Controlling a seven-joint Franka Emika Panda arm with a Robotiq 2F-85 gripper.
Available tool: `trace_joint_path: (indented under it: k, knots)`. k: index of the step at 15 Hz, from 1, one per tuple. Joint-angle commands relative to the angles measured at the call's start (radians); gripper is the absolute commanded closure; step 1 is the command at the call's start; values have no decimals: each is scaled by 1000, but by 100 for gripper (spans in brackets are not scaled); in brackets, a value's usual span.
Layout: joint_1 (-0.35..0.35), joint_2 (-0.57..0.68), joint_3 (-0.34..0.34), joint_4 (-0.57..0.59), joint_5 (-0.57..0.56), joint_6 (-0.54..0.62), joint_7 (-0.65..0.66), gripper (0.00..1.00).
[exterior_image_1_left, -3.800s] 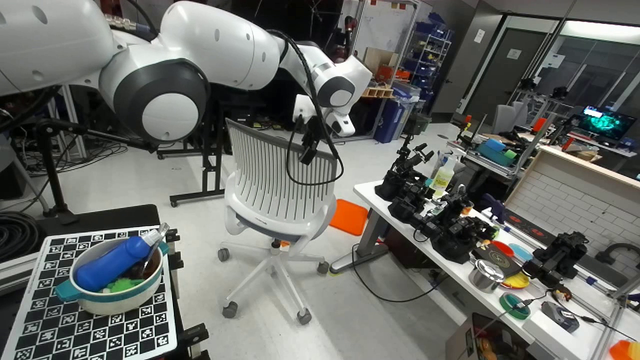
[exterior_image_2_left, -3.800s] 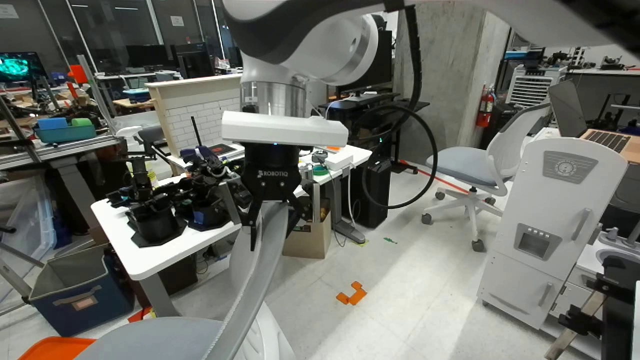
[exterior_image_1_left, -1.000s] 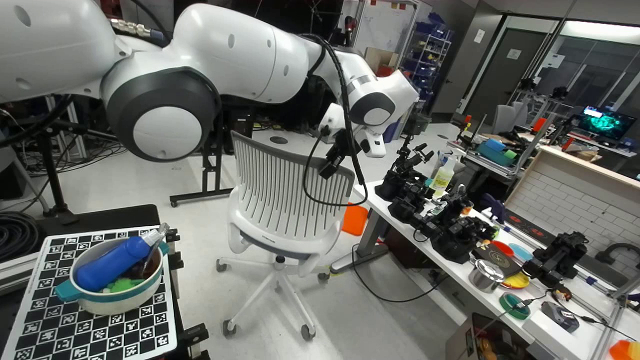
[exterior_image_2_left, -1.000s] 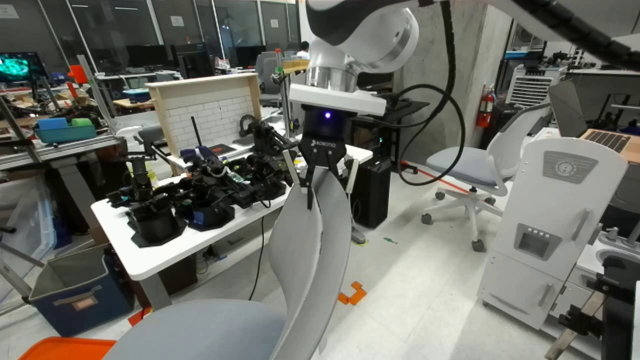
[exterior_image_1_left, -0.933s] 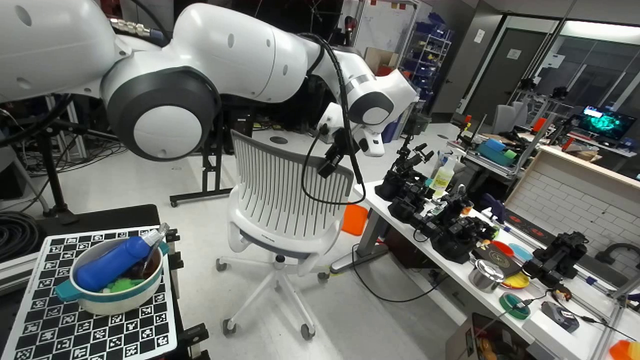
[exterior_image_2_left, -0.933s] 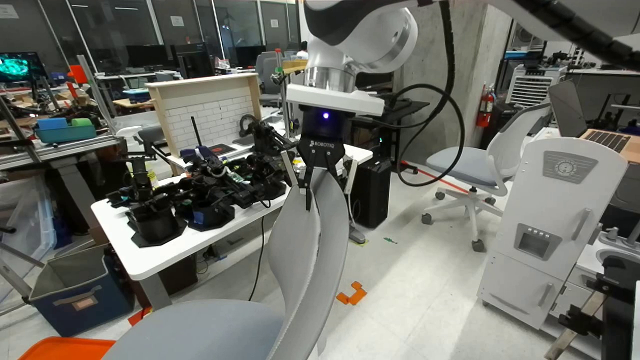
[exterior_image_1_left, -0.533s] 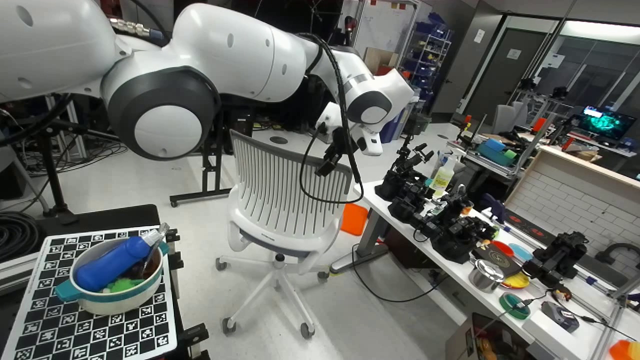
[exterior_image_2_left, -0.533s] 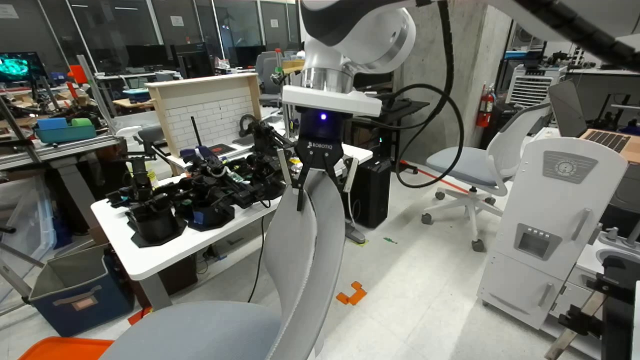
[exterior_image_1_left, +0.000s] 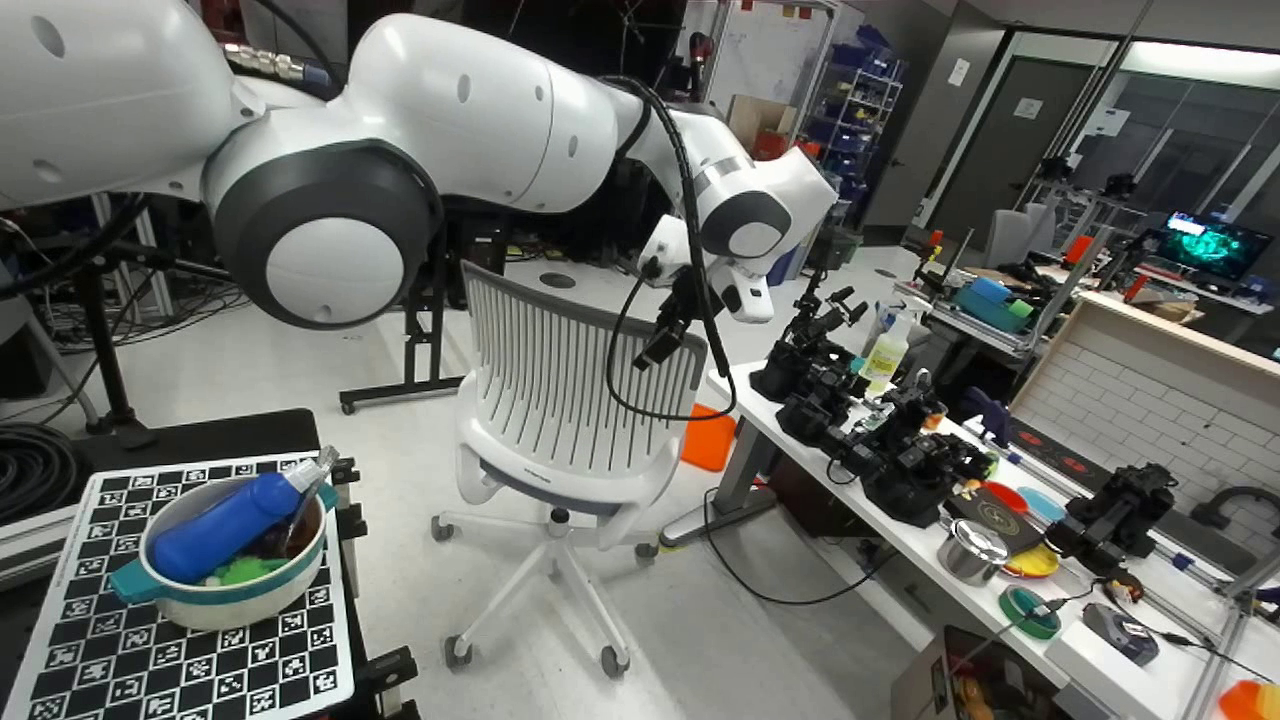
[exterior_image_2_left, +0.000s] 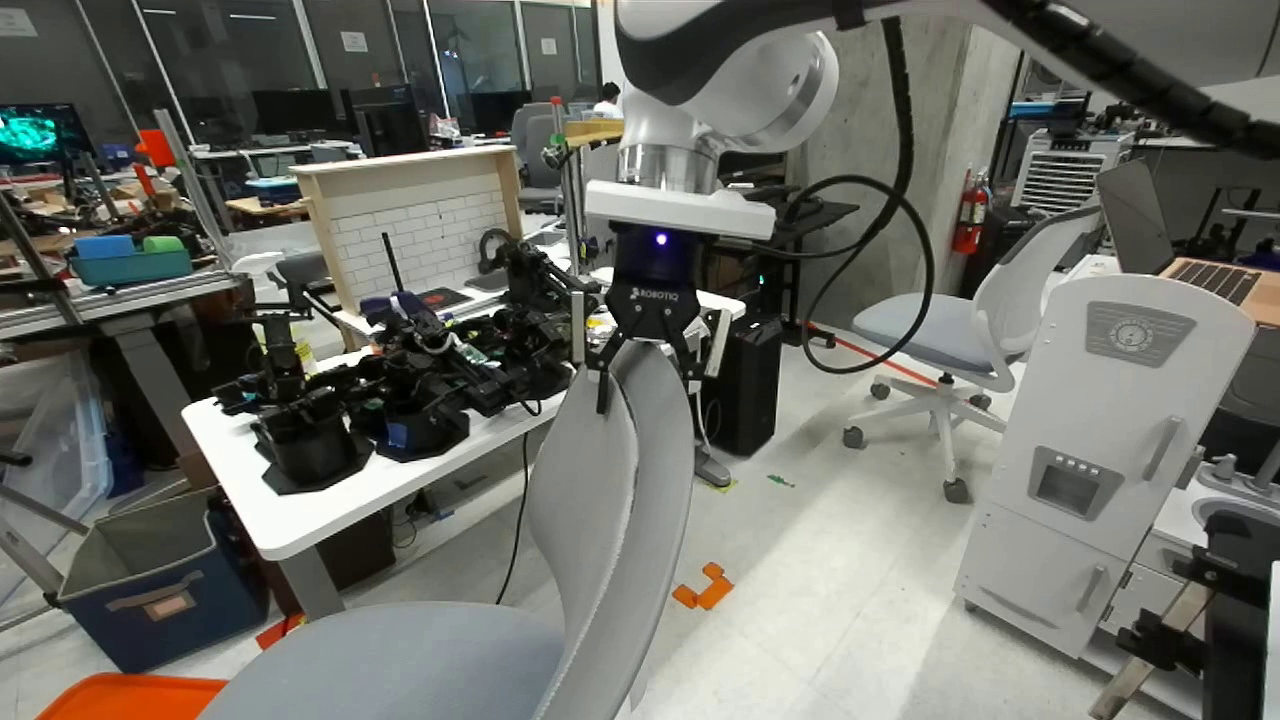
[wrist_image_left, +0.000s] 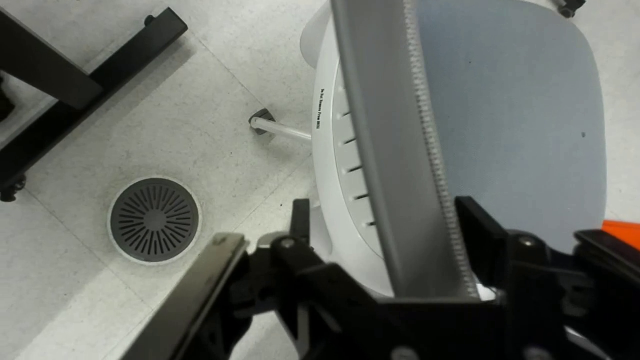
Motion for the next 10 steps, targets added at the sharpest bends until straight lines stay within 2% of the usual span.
trace_joint_path:
  k: [1,8,9,10]
  knots:
    - [-61,40,-11,6,-18,35,-66,54]
    - [-197,44,0,-29,29,48,-152,96]
    - [-218,42,-3,-31,32,47,-154,98]
    - [-239,43,-4,-30,34,41,-162,95]
